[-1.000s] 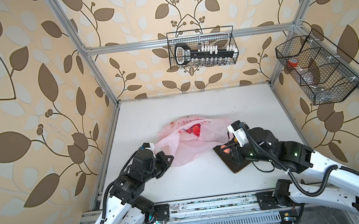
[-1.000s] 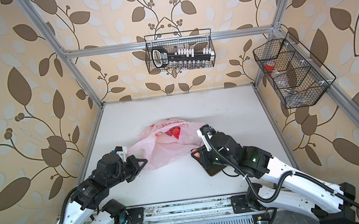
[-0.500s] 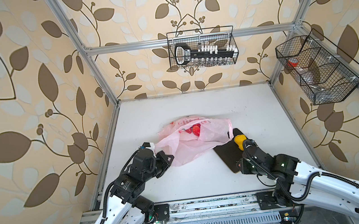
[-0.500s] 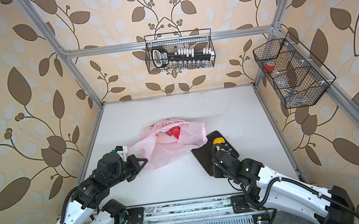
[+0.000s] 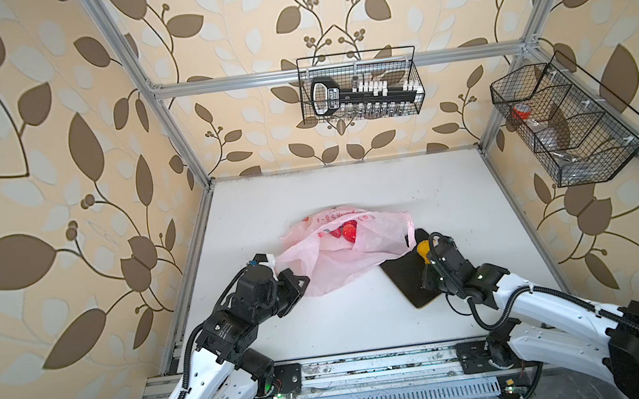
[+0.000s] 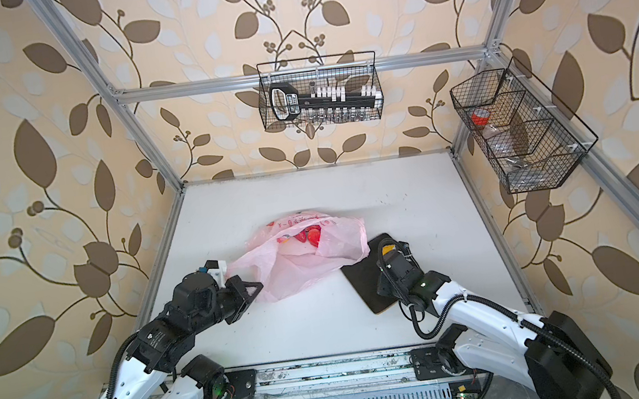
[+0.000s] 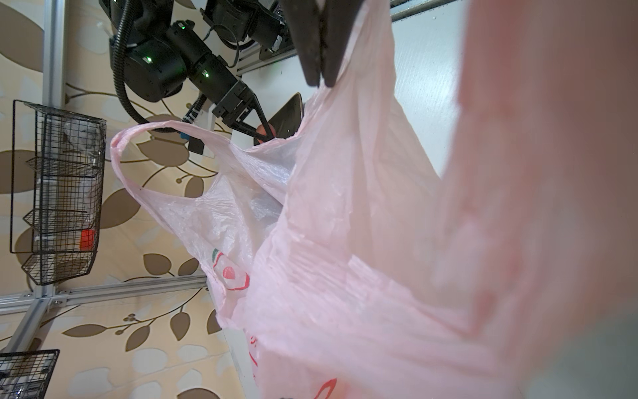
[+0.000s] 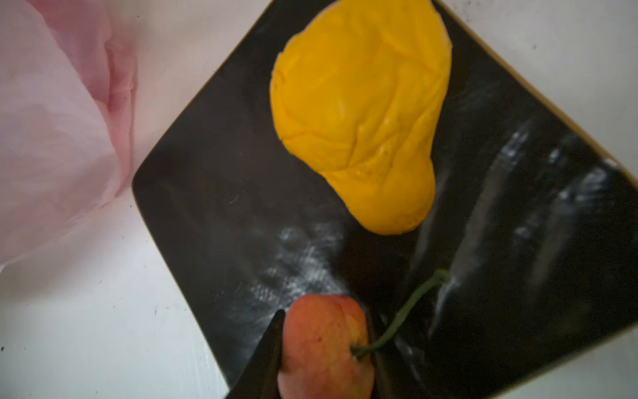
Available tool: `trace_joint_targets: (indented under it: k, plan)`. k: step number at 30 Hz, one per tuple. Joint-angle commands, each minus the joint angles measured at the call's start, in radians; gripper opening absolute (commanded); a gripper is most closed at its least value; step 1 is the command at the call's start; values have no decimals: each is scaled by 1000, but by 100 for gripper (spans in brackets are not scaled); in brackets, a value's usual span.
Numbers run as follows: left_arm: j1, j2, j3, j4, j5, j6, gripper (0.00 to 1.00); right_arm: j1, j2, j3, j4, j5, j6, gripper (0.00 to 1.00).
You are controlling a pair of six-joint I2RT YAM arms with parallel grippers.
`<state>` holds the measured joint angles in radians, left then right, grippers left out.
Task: Take the fake fruits out of the plastic bag
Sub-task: 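Open the right gripper to release the apple and raise it, then move the right gripper back into the bag opening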
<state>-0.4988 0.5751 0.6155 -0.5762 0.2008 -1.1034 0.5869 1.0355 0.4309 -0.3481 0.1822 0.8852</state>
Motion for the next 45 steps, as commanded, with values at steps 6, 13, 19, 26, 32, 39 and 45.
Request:
trace_joint_targets:
  k: [6, 13, 19, 26, 32, 39, 45]
  plan:
    - [-12, -6, -3, 5, -11, 4, 0, -8, 14, -42, 50, -27, -28, 40]
    - [-12, 0, 0, 12, -8, 2, 0, -12, -44, -45, 3, -11, -26, 57]
    - [-12, 5, 7, 13, -4, 5, 0, -18, -152, 8, -133, 20, -22, 63]
    - [-11, 6, 5, 21, 1, 5, 0, -17, -380, 196, -336, 112, -52, 57]
    - [-12, 6, 1, 27, 7, 6, 0, -11, -334, 417, -297, 27, -225, 46]
    - [-12, -4, 1, 19, 6, 5, 0, 267, -129, 574, -132, 68, -307, 40]
    - [-12, 3, 18, 7, 13, 17, 0, 392, 169, 644, -13, 48, -327, 40]
